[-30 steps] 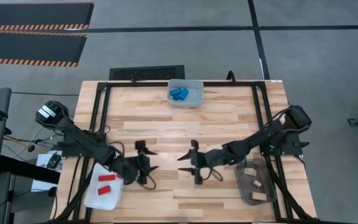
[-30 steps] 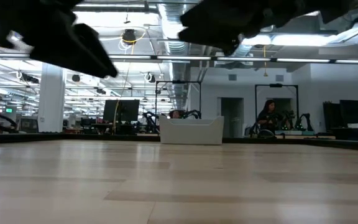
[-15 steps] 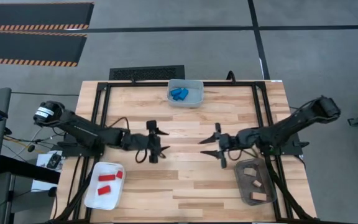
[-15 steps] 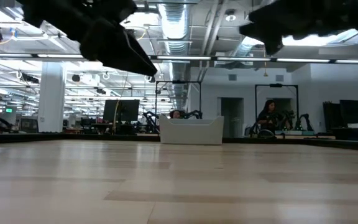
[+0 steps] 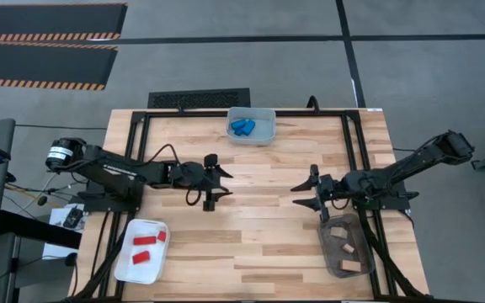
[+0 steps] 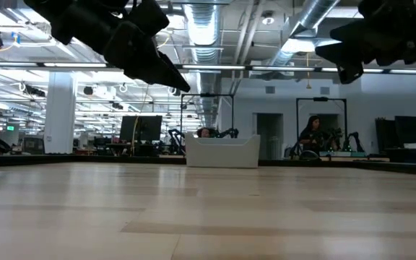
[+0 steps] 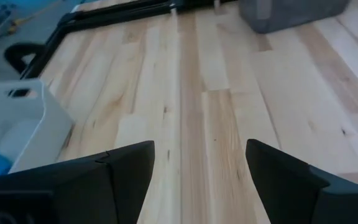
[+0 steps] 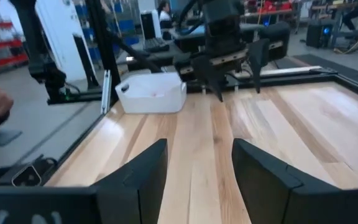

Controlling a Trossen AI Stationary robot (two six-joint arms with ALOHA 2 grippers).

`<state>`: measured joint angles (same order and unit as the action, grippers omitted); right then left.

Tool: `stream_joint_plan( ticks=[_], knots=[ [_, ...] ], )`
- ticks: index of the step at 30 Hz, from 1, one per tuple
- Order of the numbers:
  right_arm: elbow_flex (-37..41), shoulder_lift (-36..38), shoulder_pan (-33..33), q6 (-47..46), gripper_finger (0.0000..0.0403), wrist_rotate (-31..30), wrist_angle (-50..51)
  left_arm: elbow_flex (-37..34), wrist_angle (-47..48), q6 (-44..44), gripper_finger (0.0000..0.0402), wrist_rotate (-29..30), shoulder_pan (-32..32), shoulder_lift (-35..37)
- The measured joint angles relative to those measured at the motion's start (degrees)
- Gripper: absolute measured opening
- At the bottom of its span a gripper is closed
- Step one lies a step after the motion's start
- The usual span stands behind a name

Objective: Sort & place blocks by color
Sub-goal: Return to Home Position

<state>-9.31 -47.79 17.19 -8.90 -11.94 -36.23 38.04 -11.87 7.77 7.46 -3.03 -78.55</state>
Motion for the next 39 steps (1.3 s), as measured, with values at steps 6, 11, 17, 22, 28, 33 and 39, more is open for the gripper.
stream_joint_plan(
  ticks=[6, 11, 17, 22, 28, 33, 39],
  knots=[
    [0.27, -0.06, -0.02, 0.34, 0.0205, -0.05, -2.21, 0.0, 0.6, -2.48, 0.0245, 11.31, -4.74, -0.17],
    [0.27, 0.75, -0.02, 1.7, 0.0205, -0.05, -3.11, 0.0, 1.16, -1.43, 0.0245, 18.61, -8.26, 3.96],
    [0.19, 3.89, -0.88, 2.73, 0.0205, -0.36, -2.5, -4.8, 1.08, -2.06, 0.0245, 23.24, -7.57, 14.44],
    [0.21, 5.81, -0.85, 0.96, 0.0204, -0.24, -0.37, -17.6, -9.67, -6.52, 0.0245, 20.58, -4.82, 26.89],
    [0.21, 7.78, -1.63, 6.98, 0.0173, -0.2, 1.37, -23.65, -11.23, -8.53, 0.0241, 20.21, -3.51, 40.07],
    [0.21, 10.91, -3.5, 7.18, 0.0096, -0.14, 6.19, -24.41, -6.77, -8.19, 0.0189, 20.03, -4.06, 48.81],
    [0.21, 17.31, -3.78, 7.23, 0.0011, 2.78, 12.38, -24.45, 2.72, -7.85, 0.0063, 18.34, -4.08, 58.38]
  ],
)
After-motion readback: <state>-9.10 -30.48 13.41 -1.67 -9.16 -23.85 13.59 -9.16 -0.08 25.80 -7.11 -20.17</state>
